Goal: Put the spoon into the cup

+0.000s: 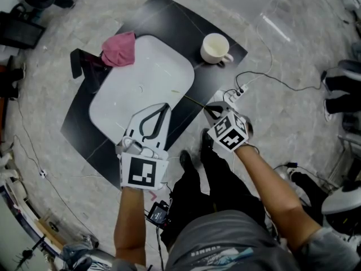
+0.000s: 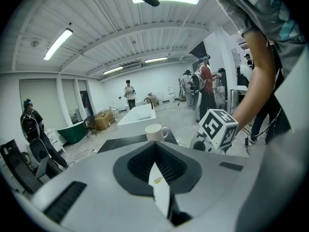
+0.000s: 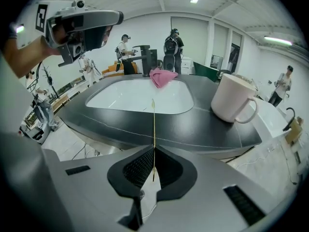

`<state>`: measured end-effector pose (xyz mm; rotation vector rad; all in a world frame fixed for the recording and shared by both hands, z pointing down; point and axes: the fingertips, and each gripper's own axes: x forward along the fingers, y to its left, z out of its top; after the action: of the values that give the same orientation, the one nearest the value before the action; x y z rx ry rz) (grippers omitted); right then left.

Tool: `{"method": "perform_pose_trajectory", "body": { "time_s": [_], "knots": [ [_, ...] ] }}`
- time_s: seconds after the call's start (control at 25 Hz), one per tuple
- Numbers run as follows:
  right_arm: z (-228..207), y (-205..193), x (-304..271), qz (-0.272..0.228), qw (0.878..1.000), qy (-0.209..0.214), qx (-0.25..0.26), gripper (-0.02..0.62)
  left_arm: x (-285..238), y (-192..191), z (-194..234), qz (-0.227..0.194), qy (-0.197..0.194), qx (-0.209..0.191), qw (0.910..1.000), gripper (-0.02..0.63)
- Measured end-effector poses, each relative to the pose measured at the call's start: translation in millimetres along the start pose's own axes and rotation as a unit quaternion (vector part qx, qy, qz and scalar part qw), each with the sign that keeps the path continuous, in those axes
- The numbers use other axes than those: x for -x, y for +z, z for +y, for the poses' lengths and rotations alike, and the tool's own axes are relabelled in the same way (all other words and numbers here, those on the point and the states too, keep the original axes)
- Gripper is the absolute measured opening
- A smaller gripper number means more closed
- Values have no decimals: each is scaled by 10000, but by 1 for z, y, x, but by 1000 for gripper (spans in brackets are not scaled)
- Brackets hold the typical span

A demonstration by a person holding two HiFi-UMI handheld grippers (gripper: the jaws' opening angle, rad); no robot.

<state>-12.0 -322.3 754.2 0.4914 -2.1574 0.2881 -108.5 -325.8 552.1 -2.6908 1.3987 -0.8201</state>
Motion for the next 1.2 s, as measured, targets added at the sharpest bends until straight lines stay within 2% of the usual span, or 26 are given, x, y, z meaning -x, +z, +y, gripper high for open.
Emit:
{"method": "perform_pose_trajectory", "body": {
  "time_s": [0.44,1.2],
  "knots": [
    [-2,11,12,-123,9998,-107,86,32,8,8,-1,-41,9,-58,10000,2],
    [-20,50,66,-395,9977,-532,103,32,27,53,12,-335,81,-335,9988,2]
  ]
}}
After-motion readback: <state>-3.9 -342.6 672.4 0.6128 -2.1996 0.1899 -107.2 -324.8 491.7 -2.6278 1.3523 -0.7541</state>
